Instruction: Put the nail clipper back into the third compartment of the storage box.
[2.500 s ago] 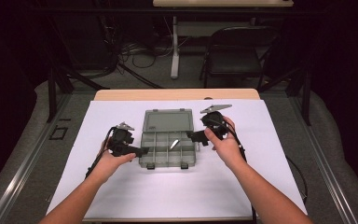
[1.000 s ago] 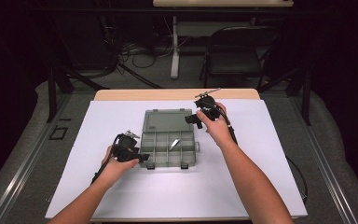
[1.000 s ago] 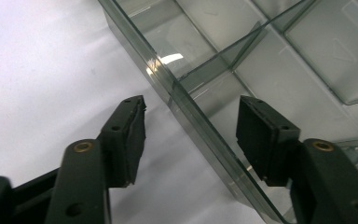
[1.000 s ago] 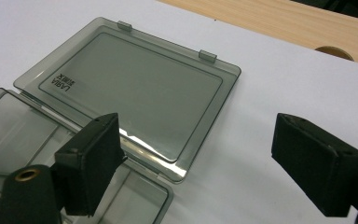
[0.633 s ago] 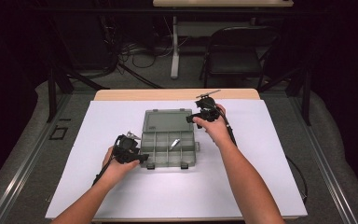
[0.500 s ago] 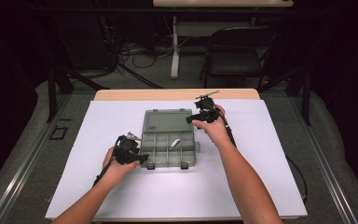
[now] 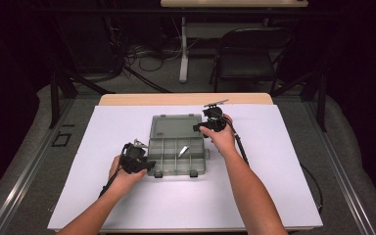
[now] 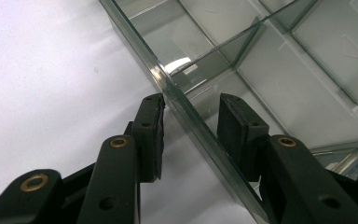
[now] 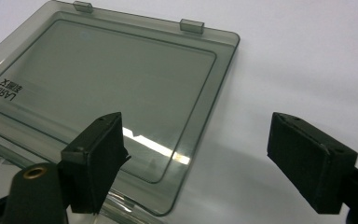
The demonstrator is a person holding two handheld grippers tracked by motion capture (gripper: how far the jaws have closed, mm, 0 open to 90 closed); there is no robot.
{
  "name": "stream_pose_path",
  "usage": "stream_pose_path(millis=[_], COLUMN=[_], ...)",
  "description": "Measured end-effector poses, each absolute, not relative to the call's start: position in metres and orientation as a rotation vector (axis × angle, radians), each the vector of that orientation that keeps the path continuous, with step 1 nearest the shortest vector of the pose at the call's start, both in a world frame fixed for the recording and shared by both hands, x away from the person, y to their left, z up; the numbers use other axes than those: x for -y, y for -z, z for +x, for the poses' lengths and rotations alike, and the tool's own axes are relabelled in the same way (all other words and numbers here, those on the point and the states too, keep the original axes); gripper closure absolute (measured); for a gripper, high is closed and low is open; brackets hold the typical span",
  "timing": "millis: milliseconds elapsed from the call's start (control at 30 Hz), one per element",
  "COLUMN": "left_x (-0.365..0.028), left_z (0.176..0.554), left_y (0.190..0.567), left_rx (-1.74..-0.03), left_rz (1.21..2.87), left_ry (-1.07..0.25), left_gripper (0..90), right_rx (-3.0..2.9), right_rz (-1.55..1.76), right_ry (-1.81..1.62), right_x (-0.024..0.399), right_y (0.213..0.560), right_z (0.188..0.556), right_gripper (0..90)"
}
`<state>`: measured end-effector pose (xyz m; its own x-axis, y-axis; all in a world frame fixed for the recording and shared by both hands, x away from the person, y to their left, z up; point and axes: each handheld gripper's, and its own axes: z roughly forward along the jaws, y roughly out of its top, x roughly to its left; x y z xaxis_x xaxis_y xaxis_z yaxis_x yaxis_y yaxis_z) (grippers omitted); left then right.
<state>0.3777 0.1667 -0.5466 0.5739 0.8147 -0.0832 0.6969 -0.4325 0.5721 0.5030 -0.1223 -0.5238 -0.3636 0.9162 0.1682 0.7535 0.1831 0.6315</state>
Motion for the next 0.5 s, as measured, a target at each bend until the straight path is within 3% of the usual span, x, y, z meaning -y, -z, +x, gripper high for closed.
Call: stream_pose_path(millis=[500], left_x=[-0.165], left_z=[0.376], left_y=[0.547], left_rx=[-1.226], left_rz=[2.234], left_ry=[-0.289], left_gripper=[61.9], right_rx=[-2.209], right_rz=[1.652], right_ry=[-1.004], right_x=[0.107], right_y=[0.543], right_z=[0.499], right_gripper=[20.8])
